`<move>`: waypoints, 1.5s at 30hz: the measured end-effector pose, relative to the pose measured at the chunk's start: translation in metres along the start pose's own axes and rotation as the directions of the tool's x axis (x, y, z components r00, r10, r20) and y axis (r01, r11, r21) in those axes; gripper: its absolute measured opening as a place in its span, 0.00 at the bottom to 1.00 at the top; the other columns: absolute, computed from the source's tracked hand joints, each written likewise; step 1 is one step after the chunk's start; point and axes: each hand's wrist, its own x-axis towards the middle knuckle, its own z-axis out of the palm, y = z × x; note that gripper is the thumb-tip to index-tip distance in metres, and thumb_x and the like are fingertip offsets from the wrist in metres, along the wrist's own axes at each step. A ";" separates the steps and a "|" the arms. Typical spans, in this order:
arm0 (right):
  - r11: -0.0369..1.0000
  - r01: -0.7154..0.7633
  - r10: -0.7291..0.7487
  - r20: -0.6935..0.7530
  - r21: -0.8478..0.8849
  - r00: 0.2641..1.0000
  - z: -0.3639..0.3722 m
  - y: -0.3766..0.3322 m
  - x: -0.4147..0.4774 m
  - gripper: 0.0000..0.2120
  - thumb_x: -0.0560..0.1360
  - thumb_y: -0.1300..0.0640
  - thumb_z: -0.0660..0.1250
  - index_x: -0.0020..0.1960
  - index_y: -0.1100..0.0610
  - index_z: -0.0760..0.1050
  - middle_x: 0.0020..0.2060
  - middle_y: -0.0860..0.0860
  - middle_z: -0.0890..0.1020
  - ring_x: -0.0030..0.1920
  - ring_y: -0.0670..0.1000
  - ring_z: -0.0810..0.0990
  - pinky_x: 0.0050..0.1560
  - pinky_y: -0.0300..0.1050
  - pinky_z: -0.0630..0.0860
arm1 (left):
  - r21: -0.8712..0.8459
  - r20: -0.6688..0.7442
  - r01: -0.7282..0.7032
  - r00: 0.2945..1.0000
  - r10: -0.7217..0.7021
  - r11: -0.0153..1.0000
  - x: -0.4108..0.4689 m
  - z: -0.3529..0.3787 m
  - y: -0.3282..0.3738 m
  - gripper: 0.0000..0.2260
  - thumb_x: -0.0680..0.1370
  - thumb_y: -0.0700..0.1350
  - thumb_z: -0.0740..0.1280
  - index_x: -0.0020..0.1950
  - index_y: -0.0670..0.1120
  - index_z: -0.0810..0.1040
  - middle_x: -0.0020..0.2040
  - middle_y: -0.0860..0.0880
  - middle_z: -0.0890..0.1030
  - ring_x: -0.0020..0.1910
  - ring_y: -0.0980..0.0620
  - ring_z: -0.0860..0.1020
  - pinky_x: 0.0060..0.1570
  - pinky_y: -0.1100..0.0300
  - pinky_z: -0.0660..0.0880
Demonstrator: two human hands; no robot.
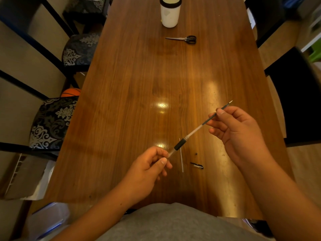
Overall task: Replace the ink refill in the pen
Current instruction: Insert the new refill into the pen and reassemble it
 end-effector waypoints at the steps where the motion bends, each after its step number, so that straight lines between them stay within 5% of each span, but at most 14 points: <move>1: 1.000 0.000 0.000 -0.003 -0.013 1.000 0.000 0.001 0.000 0.06 0.77 0.61 0.66 0.43 0.55 0.79 0.38 0.54 0.86 0.37 0.50 0.85 0.33 0.40 0.80 | 0.002 0.002 -0.002 1.000 0.002 1.000 0.000 0.000 0.000 0.09 0.81 0.38 0.60 0.51 0.51 0.76 0.43 0.53 0.84 0.37 0.58 0.79 0.35 0.67 0.75; 11: 0.984 0.129 -0.127 0.024 -0.122 0.992 0.000 0.000 0.005 0.05 0.77 0.63 0.65 0.45 0.56 0.78 0.38 0.54 0.86 0.38 0.50 0.85 0.34 0.40 0.81 | 0.038 -0.003 -0.023 1.000 0.023 0.999 0.006 -0.003 0.003 0.12 0.80 0.40 0.61 0.49 0.57 0.77 0.45 0.51 0.84 0.36 0.57 0.80 0.33 0.65 0.76; 25: 0.935 0.205 -0.170 0.144 -0.288 0.975 0.012 0.018 -0.004 0.11 0.76 0.66 0.67 0.52 0.51 0.77 0.38 0.57 0.85 0.37 0.53 0.86 0.32 0.40 0.80 | -0.106 0.004 0.063 0.998 -0.063 0.992 0.021 0.004 0.010 0.07 0.81 0.37 0.59 0.51 0.46 0.76 0.39 0.51 0.84 0.30 0.54 0.79 0.24 0.63 0.75; 34: 0.904 0.204 -0.112 0.254 -0.376 0.961 0.018 0.036 -0.005 0.18 0.74 0.69 0.67 0.48 0.45 0.77 0.38 0.47 0.85 0.37 0.47 0.84 0.34 0.34 0.77 | -0.075 -0.025 0.070 0.997 -0.072 0.995 0.029 0.002 0.004 0.08 0.81 0.37 0.60 0.50 0.47 0.77 0.39 0.51 0.84 0.31 0.54 0.80 0.27 0.64 0.75; 40: 0.881 0.186 -0.053 0.302 -0.434 0.952 0.017 0.045 -0.006 0.14 0.74 0.67 0.68 0.48 0.48 0.78 0.42 0.53 0.85 0.44 0.56 0.84 0.41 0.45 0.80 | -0.112 -0.038 0.088 0.995 -0.093 0.990 0.034 0.002 -0.001 0.07 0.80 0.36 0.61 0.50 0.46 0.77 0.39 0.50 0.85 0.34 0.54 0.81 0.31 0.65 0.77; 45: 0.826 0.183 -0.061 0.238 -0.534 0.969 0.001 0.059 0.011 0.15 0.74 0.64 0.68 0.48 0.42 0.77 0.42 0.49 0.85 0.41 0.49 0.84 0.36 0.38 0.80 | -0.138 -0.041 0.142 0.988 -0.149 0.980 0.038 0.000 -0.011 0.08 0.80 0.36 0.62 0.50 0.47 0.78 0.40 0.49 0.85 0.37 0.53 0.82 0.34 0.64 0.78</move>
